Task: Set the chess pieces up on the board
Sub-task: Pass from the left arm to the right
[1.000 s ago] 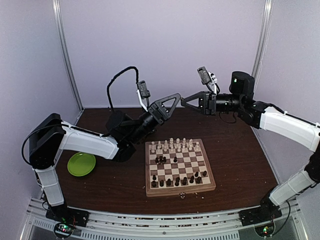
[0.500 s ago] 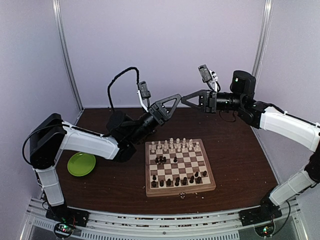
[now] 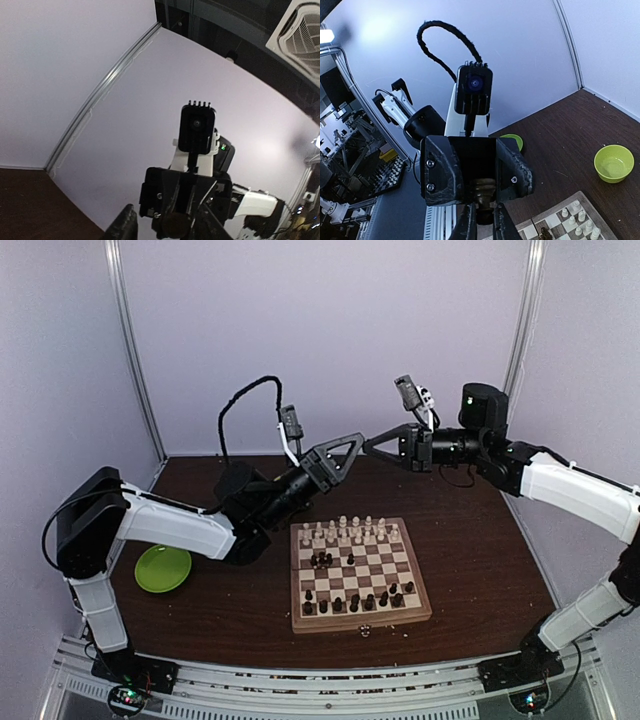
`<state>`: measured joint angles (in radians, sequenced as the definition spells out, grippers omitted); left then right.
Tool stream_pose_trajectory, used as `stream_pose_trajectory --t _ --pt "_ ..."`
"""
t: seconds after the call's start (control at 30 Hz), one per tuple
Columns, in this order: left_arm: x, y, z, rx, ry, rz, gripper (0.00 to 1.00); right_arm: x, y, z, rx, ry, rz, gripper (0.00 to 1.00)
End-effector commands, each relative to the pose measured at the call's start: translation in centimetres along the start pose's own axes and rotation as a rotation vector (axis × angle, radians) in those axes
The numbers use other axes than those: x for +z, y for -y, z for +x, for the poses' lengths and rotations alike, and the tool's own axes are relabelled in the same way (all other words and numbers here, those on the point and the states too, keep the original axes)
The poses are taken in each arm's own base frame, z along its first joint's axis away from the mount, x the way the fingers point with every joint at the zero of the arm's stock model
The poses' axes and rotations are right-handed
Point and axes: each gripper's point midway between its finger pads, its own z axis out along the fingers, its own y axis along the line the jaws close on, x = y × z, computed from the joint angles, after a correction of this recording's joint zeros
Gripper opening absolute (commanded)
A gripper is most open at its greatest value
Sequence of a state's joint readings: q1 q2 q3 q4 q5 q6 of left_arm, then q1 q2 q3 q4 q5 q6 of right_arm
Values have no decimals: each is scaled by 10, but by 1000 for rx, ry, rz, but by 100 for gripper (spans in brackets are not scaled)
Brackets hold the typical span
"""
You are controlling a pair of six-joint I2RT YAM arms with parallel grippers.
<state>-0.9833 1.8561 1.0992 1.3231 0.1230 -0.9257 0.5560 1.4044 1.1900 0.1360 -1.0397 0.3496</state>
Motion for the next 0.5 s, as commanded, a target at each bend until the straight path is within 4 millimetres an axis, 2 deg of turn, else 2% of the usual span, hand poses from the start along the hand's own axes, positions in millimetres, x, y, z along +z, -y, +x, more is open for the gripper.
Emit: stream_pose_trajectory --t 0.0,0.27,0.37,0.47 --pt "-15 -10 -9 144 -79 -151 49 -18 3 7 -125 -92 84 8" --pt "-50 -12 -64 581 -373 -402 62 -56 29 76 -280 -523 264 8" --pt "-62 -34 -84 737 -528 -559 63 -66 45 99 -286 -680 300 8" --pt "-74 -57 -113 855 -626 -713 63 -72 56 113 -270 -791 319 8"
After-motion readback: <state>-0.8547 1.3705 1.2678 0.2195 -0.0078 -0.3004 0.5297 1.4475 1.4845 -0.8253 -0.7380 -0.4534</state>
